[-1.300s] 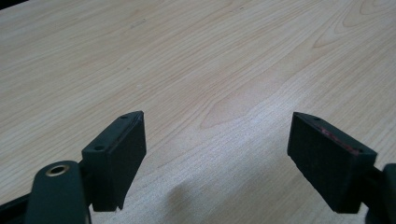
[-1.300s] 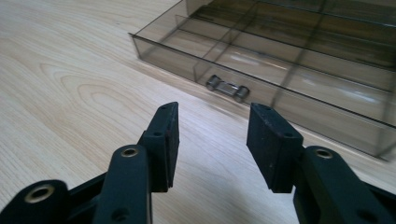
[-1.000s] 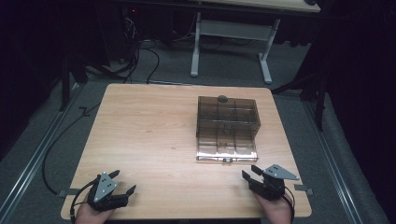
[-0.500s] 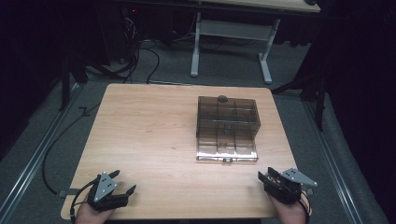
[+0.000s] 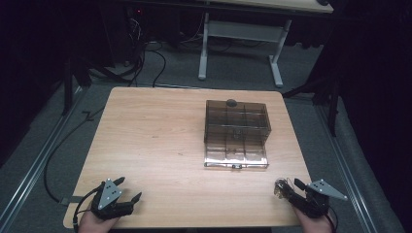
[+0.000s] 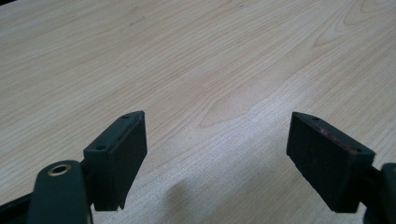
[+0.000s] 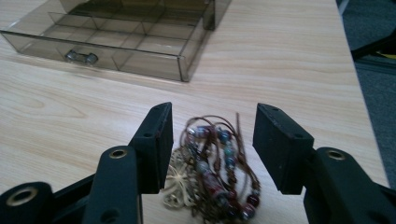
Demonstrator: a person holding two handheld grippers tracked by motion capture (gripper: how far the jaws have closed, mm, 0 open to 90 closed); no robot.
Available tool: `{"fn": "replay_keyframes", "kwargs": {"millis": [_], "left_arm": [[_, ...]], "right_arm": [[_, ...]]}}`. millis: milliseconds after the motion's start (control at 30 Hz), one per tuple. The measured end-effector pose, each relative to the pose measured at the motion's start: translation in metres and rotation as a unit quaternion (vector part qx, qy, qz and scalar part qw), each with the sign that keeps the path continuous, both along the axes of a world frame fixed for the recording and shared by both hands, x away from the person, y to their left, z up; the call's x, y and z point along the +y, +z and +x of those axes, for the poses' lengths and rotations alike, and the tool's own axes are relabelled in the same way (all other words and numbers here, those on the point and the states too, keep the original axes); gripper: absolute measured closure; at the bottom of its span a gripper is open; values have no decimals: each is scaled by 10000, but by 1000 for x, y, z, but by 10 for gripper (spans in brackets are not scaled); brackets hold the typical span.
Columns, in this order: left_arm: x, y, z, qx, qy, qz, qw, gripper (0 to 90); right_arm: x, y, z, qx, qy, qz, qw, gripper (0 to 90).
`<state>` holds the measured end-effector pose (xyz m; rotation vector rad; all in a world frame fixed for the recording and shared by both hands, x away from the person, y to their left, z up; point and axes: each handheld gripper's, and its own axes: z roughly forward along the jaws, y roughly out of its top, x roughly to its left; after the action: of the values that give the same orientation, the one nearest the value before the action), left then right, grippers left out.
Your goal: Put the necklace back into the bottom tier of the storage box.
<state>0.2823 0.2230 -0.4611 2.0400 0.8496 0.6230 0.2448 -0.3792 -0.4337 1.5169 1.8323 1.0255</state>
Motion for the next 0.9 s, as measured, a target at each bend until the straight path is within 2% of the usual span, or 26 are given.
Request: {"fn": "replay_keyframes", "kwargs": {"millis": [100,300,467,567,700,900], "left_arm": [[0,0,0,1,12,6,10000,208],[0,0,0,15,22,20,10000,210],[0,0,0,2,15,17,10000,210],[0,0,0,5,7,18,10000,210],[0,0,0,3,-1,16,10000,210],[-1,0,0,18,14,46,10000,212]], "right_arm": [[-4,-2,0,80,-12,44,10000,435],[-12,-17,4,495,5,151,9987,393],[-11,-22,7,665,-54,104,9977,426],[-9,-22,7,660,-30,36,9978,467],[-4,-22,6,626,24,-149,9979,567],[0,-22,7,625,141,-103,9979,776]]}}
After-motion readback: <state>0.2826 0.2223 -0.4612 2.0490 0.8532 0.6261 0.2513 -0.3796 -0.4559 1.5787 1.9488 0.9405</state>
